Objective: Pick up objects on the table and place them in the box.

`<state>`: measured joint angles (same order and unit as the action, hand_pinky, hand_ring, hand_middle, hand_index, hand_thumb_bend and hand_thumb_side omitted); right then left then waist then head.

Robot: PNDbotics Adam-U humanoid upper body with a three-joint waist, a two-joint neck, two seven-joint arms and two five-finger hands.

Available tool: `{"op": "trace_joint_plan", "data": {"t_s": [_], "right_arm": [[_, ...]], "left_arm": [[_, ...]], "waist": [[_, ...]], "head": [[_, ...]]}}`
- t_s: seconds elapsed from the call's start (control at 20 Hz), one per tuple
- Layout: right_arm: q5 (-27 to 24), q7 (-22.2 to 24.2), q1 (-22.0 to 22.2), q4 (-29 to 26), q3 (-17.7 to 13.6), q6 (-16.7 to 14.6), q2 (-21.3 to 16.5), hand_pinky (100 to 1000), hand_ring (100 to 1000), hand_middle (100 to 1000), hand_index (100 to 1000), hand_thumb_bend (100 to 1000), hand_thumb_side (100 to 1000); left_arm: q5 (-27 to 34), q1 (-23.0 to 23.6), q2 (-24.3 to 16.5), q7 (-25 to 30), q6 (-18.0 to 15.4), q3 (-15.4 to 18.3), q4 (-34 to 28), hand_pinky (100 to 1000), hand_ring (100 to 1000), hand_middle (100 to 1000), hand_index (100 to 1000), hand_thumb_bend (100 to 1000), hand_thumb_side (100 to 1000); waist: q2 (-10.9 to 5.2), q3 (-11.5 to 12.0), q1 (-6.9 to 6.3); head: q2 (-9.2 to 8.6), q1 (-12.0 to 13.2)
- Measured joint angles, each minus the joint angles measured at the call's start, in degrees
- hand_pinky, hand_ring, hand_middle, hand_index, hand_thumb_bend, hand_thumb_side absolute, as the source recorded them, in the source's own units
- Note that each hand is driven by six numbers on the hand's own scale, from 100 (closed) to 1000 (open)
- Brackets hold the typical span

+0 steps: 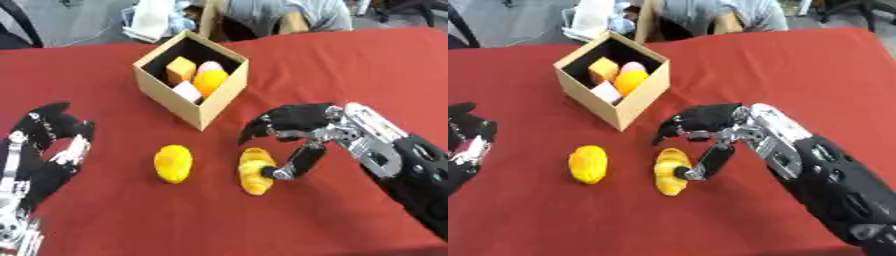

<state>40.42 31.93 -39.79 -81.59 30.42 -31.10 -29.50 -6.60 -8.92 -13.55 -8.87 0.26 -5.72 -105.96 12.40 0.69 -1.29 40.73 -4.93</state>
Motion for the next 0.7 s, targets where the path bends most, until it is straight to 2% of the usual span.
{"op": "trace_joint_plan", "data": {"t_s": [0.1, 0.35, 0.4, 0.7], "right_arm": [[1.20, -0.29, -0.03, 0.00, 0.00, -0.65, 0.00, 803, 826, 799, 742, 202, 252], [2.83, -1.03, -0.05, 0.02, 0.00, -1.48, 0.01, 803, 826, 799, 742, 202, 252], [2.94, -1.16, -0.09, 0.03, -0.01, -1.60, 0.01, 789, 790, 744, 493, 107, 100], [3.12, -4.57, -2.15, -2.28, -1.17, -1.06, -0.73, 787, 773, 718, 400, 115, 100]], "left_arm": [[-0.01, 0.00, 0.00, 0.02, 0.00, 0.00, 0.00, 667, 571, 552, 765, 409, 365], [-0.03, 0.00, 0.00, 0.10, 0.05, 0.00, 0.00, 667, 571, 552, 765, 409, 365], [-0.03, 0.00, 0.00, 0.12, 0.07, 0.00, 0.00, 668, 570, 552, 765, 409, 365], [-0.05, 0.00, 0.00, 0.16, 0.11, 0.00, 0.00, 667, 569, 551, 765, 414, 362]], "waist": [[0.00, 0.01, 0.00], [0.00, 0.02, 0.00], [0.00, 0.02, 0.00], [0.00, 0.05, 0.00]], "head": [[-0.01, 0.00], [-0.01, -0.01], [-0.01, -0.02], [-0.05, -0.03]]}}
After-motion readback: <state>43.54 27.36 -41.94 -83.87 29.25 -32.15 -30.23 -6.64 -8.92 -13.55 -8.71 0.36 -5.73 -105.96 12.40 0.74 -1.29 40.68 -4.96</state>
